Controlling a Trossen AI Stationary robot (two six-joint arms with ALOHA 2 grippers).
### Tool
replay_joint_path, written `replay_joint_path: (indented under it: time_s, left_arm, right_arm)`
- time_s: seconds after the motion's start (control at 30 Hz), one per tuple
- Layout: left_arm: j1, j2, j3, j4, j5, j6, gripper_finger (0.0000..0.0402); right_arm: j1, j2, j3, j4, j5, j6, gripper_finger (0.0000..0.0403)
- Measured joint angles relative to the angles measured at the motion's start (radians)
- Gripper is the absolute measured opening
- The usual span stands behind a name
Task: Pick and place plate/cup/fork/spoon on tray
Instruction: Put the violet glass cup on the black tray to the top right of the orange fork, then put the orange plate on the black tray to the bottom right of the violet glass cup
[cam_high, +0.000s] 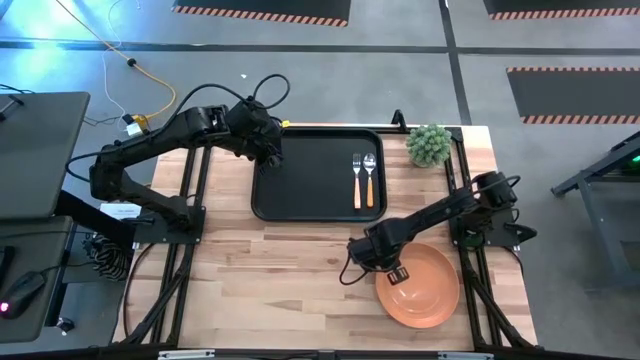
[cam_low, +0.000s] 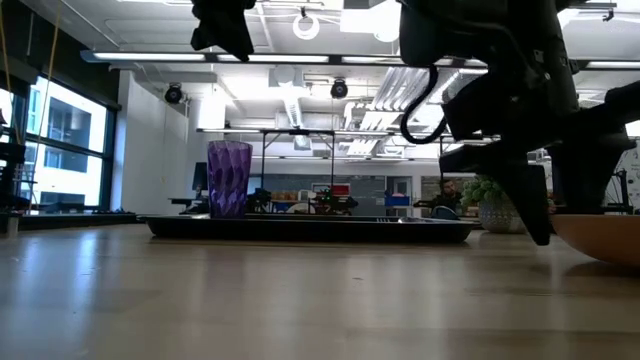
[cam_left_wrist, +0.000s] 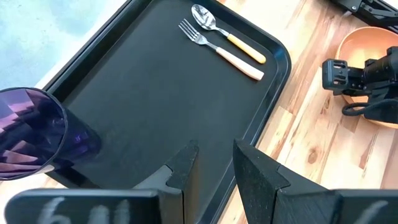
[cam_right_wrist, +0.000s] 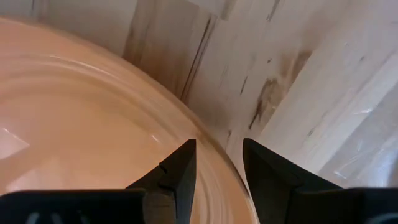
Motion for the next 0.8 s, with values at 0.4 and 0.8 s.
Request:
replay_joint_path:
  time_s: [0.4, 0.8]
  left_arm:
    - [0.000, 0.000, 0.000, 0.000, -0.002, 0.000, 0.0087]
    - [0.000, 0.000, 0.000, 0.000, -0.002, 0.000, 0.0087]
  right_arm:
    - [0.000, 0.009, 0.000, -0.002, -0.014, 0.024, 0.0038]
    - [-0.051, -0.003, 0.000, 0.001, -0.087, 0.104, 0.0003]
